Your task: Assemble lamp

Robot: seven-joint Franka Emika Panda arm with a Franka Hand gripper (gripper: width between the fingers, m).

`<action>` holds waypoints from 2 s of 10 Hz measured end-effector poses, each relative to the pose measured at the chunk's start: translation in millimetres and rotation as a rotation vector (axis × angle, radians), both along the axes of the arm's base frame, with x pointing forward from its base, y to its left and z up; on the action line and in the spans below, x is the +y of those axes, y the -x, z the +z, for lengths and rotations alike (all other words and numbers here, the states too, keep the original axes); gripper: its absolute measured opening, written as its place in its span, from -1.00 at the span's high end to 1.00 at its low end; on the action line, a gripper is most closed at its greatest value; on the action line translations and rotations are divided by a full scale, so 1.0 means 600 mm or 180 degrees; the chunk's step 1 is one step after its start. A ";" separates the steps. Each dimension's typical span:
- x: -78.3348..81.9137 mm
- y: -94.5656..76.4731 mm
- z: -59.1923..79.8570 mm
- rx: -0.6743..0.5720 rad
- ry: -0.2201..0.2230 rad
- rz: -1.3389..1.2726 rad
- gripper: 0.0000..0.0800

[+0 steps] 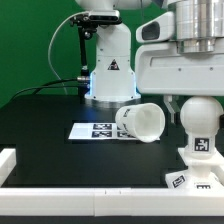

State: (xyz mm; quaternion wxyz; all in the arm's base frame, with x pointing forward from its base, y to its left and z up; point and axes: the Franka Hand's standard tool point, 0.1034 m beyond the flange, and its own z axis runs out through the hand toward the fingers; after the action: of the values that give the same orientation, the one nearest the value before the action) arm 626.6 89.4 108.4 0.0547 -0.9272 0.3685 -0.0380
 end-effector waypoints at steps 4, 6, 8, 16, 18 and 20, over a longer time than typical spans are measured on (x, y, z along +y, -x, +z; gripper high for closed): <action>0.009 0.004 -0.005 0.0112 -0.0328 -0.1304 -0.44; 0.010 0.004 -0.005 0.0130 -0.0354 -0.1453 -0.44; 0.010 0.006 -0.004 0.0132 -0.0309 -0.1121 -0.63; 0.007 0.003 0.009 -0.0078 0.0025 0.1608 -0.75; 0.011 -0.001 0.014 -0.0193 0.0393 0.2741 -0.75; 0.004 -0.008 0.022 -0.0245 0.0582 0.3729 -0.75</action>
Offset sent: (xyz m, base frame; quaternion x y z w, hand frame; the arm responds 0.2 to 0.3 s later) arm 0.0035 0.0021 0.0003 0.0169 -0.0007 0.2366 0.9715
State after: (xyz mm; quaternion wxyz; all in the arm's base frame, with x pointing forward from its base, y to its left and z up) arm 631.2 91.5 121.5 -0.0001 -0.9751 -0.2116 -0.0667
